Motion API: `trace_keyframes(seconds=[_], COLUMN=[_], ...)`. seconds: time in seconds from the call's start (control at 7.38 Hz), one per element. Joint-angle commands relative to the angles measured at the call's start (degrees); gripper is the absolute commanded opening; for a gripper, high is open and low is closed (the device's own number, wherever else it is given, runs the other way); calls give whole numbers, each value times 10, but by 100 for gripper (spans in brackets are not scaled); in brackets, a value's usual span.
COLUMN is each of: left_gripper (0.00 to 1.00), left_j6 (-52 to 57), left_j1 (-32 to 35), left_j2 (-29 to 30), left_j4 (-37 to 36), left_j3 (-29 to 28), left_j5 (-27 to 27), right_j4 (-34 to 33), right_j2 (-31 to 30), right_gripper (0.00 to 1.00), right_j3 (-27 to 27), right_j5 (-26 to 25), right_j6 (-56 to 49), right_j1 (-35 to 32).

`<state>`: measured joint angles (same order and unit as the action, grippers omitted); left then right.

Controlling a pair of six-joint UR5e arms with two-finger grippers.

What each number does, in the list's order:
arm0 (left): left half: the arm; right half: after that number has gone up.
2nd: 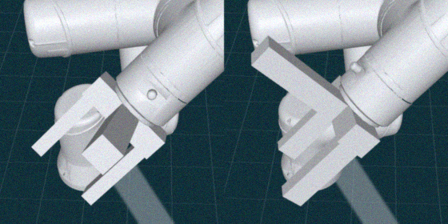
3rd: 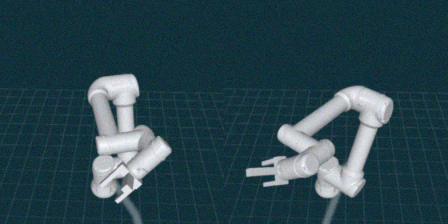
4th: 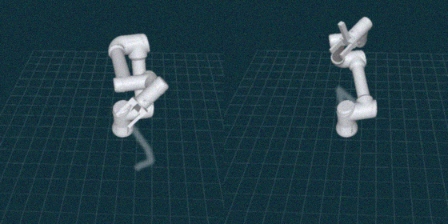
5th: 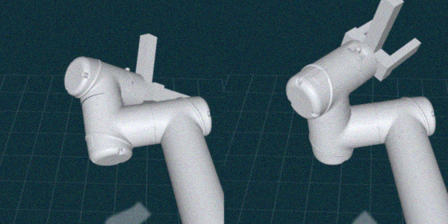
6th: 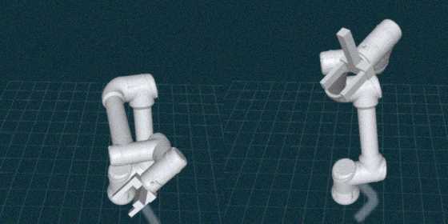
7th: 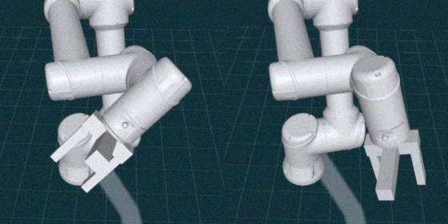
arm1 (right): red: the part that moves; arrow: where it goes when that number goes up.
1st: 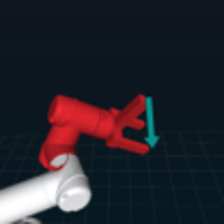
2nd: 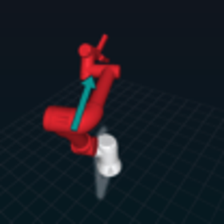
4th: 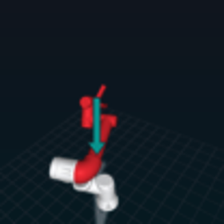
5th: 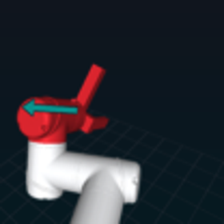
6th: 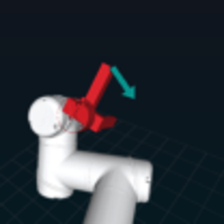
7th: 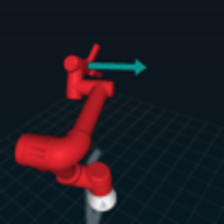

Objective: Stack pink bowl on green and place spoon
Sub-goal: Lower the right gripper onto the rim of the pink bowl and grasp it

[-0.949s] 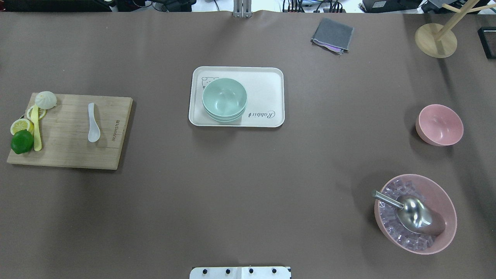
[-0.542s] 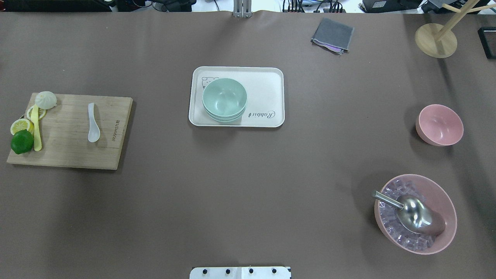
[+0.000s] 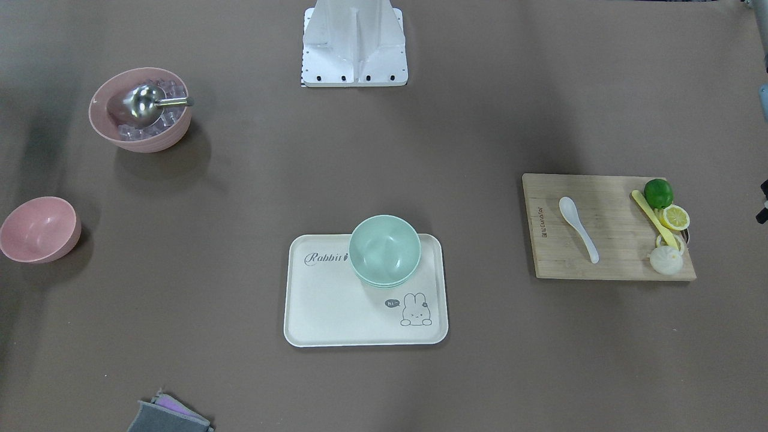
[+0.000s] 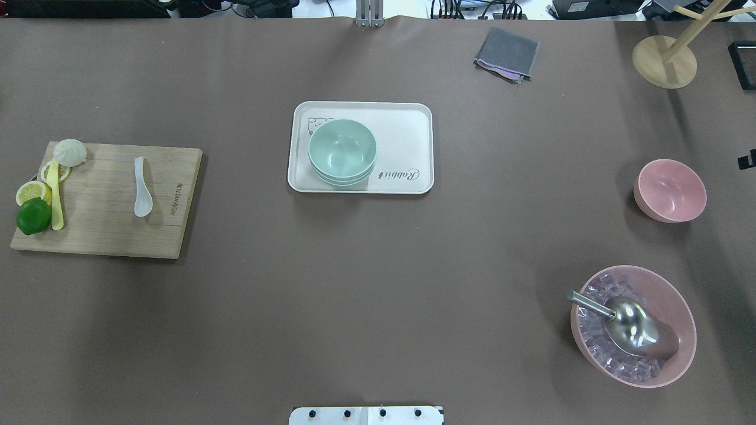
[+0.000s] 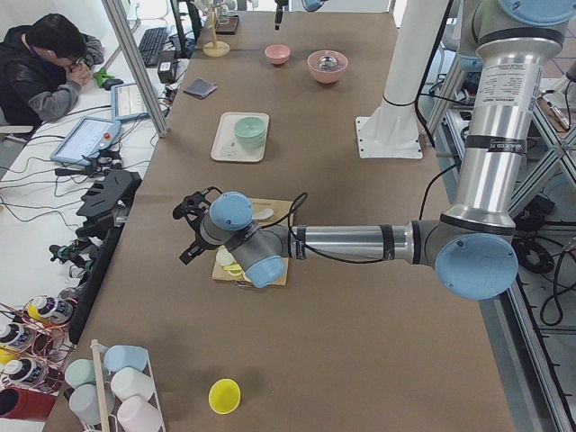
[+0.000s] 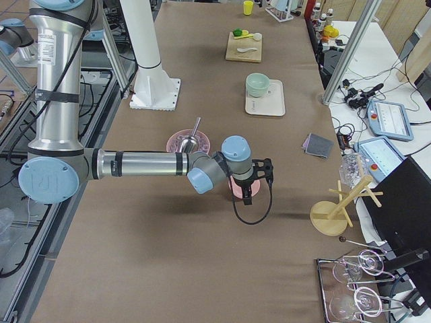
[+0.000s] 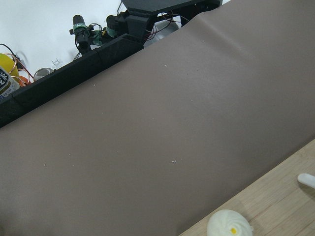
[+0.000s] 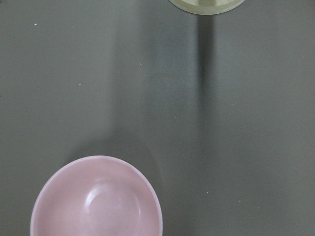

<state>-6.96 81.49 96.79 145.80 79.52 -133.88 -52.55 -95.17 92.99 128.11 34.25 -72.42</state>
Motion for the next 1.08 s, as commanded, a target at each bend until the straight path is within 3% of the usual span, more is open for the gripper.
trace_keyframes(seconds=[0.0, 0.27, 0.41, 0.54, 0.68, 0.95], left_gripper=[97, 98, 98, 98, 98, 98], left_j6=[-22, -34, -34, -34, -34, -34], left_j1=[-2, -10, -10, -11, -12, -15], left_j2=[2, 2, 2, 2, 1, 0], left_j4=[3, 5, 5, 5, 5, 5], left_j3=[2, 3, 3, 2, 2, 1], left_j5=[-1, -1, -1, -1, -1, -1], right_j4=[115, 190, 195, 195, 194, 193], right_j2=[4, 10, 10, 12, 16, 19], right_gripper=[89, 84, 64, 27, 0, 0], right_j3=[-72, -126, -127, -127, -125, -124], right_j5=[-28, -40, -39, -37, -35, -34], right_j6=[88, 107, 108, 108, 108, 108], right_j1=[40, 58, 61, 61, 61, 61])
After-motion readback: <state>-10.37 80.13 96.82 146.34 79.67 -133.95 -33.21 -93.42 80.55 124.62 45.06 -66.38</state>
